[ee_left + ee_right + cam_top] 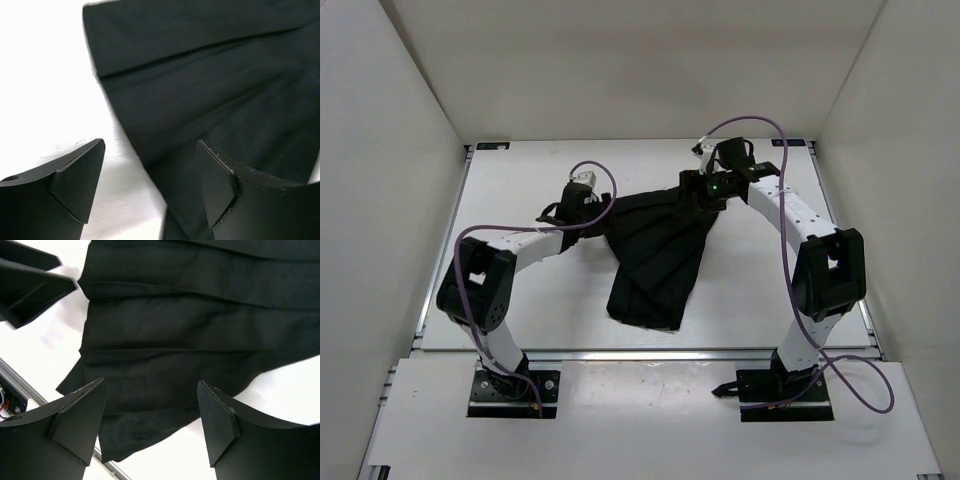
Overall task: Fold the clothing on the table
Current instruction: Flatten the skirt out
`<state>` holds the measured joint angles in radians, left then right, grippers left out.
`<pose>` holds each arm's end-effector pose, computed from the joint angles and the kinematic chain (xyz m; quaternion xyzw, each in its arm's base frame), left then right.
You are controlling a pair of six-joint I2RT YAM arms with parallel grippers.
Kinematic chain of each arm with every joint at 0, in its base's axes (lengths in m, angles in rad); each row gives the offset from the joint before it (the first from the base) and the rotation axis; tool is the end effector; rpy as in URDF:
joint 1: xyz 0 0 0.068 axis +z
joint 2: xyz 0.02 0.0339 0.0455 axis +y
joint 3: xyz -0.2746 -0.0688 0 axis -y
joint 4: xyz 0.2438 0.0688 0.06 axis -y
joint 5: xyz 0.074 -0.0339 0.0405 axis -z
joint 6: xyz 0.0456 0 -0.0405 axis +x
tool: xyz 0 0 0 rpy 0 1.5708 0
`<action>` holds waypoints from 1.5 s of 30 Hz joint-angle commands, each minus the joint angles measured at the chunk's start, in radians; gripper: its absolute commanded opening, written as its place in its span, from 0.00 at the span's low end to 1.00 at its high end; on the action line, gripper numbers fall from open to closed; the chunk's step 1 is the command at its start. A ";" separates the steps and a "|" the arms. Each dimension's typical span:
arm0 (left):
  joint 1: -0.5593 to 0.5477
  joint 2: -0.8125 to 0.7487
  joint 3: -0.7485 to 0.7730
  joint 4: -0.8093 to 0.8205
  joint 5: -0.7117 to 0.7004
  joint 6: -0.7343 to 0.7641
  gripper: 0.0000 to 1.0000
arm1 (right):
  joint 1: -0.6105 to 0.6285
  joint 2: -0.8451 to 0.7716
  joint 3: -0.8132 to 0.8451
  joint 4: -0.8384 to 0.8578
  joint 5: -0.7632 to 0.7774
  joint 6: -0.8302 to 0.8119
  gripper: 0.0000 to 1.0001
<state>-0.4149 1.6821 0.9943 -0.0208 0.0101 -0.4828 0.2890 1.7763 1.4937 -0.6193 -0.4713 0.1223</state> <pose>0.3364 -0.1487 0.2002 -0.0287 0.9080 -0.1855 0.3745 0.3756 0.1333 0.2820 -0.1528 0.9089 0.2811 0.2674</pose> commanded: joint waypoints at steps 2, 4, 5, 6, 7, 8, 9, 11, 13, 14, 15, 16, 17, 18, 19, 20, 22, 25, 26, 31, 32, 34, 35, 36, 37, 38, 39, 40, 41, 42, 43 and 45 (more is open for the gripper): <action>-0.004 0.060 0.012 0.002 -0.024 -0.057 0.84 | -0.053 -0.063 -0.021 -0.025 0.027 -0.018 0.70; -0.004 0.073 -0.006 0.012 -0.033 -0.060 0.83 | -0.080 -0.080 -0.036 -0.020 0.026 -0.004 0.70; -0.007 0.086 -0.013 0.048 -0.026 -0.071 0.82 | -0.092 -0.092 -0.044 -0.022 0.029 -0.012 0.70; -0.001 0.100 -0.022 0.058 -0.010 -0.071 0.79 | -0.111 -0.098 -0.044 -0.023 0.031 -0.015 0.68; -0.002 0.109 -0.017 0.071 0.002 -0.086 0.78 | -0.110 -0.104 -0.050 -0.029 0.028 -0.018 0.67; 0.002 0.123 -0.014 0.081 0.026 -0.095 0.72 | -0.122 -0.104 -0.058 -0.043 0.033 -0.024 0.67; -0.002 0.137 -0.010 0.088 0.033 -0.094 0.68 | -0.131 -0.115 -0.056 -0.049 0.045 -0.030 0.66; -0.009 0.148 0.006 0.094 0.034 -0.097 0.61 | -0.139 -0.127 -0.067 -0.053 0.057 -0.033 0.65; -0.025 0.168 0.020 0.104 0.044 -0.097 0.38 | -0.152 -0.141 -0.081 -0.054 0.060 -0.033 0.63; -0.021 0.178 0.024 0.108 0.053 -0.102 0.29 | -0.151 -0.152 -0.095 -0.053 0.060 -0.035 0.63; -0.030 0.191 0.050 0.107 0.065 -0.118 0.08 | -0.163 -0.164 -0.110 -0.050 0.062 -0.029 0.61; -0.028 0.206 0.062 0.102 0.082 -0.123 0.00 | -0.169 -0.167 -0.119 -0.053 0.060 -0.036 0.59; -0.028 0.211 0.085 0.096 0.097 -0.125 0.00 | -0.177 -0.182 -0.136 -0.046 0.065 -0.036 0.57; -0.035 0.212 0.114 0.079 0.094 -0.119 0.00 | -0.182 -0.190 -0.133 -0.052 0.063 -0.049 0.57; -0.041 0.209 0.130 0.071 0.084 -0.117 0.00 | -0.195 -0.198 -0.135 -0.056 0.069 -0.049 0.56; -0.059 0.187 0.159 0.052 0.076 -0.096 0.00 | -0.205 -0.213 -0.142 -0.060 0.072 -0.055 0.56; -0.082 0.128 0.225 0.044 0.038 -0.059 0.00 | -0.238 -0.247 -0.165 -0.057 0.080 -0.049 0.55; -0.165 0.097 0.360 -0.019 0.071 0.022 0.00 | -0.287 -0.351 -0.239 -0.024 0.088 -0.043 0.57; -0.215 0.094 0.391 -0.049 0.094 0.062 0.00 | -0.342 -0.368 -0.265 -0.008 0.094 -0.035 0.56; -0.491 0.109 0.546 -0.160 0.307 0.236 0.00 | -0.481 -0.474 -0.369 -0.006 0.117 -0.033 0.60; -0.563 0.113 0.546 -0.174 0.303 0.242 0.00 | -0.482 -0.486 -0.380 -0.007 0.137 -0.045 0.61; -0.634 0.094 0.493 -0.185 0.268 0.245 0.00 | -0.472 -0.511 -0.394 -0.008 0.167 -0.050 0.64; -0.659 0.064 0.421 -0.153 0.286 0.210 0.00 | -0.461 -0.518 -0.412 -0.005 0.172 -0.040 0.67; -0.641 0.057 0.385 -0.090 0.347 0.160 0.19 | -0.462 -0.526 -0.420 -0.002 0.177 -0.035 0.70; -0.636 0.029 0.318 -0.056 0.361 0.109 0.40 | -0.461 -0.529 -0.437 0.007 0.175 -0.021 0.70; -0.612 -0.013 0.252 -0.038 0.391 0.089 0.60 | -0.470 -0.543 -0.444 0.009 0.175 -0.018 0.70; -0.587 -0.033 0.215 -0.025 0.396 0.087 0.71 | -0.478 -0.554 -0.454 0.012 0.180 -0.007 0.70; -0.576 -0.092 0.164 -0.025 0.389 0.098 0.99 | -0.487 -0.561 -0.469 0.019 0.159 -0.003 0.71; -0.553 -0.158 0.117 -0.021 0.372 0.107 0.99 | -0.499 -0.554 -0.466 0.018 0.145 0.010 0.71; -0.521 -0.229 0.069 -0.031 0.326 0.119 0.99 | -0.504 -0.563 -0.473 0.030 0.132 0.010 0.71; -0.501 -0.257 0.054 -0.024 0.315 0.119 0.99 | -0.505 -0.554 -0.466 0.035 0.134 0.011 0.72; -0.374 -0.361 -0.017 0.033 0.304 0.098 0.99 | -0.484 -0.537 -0.469 0.047 0.135 0.022 0.73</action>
<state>-0.9077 1.5227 1.0073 -0.0956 0.3416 -0.3660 -0.2043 1.2480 1.0214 -0.6342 -0.3286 0.1177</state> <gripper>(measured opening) 0.984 0.722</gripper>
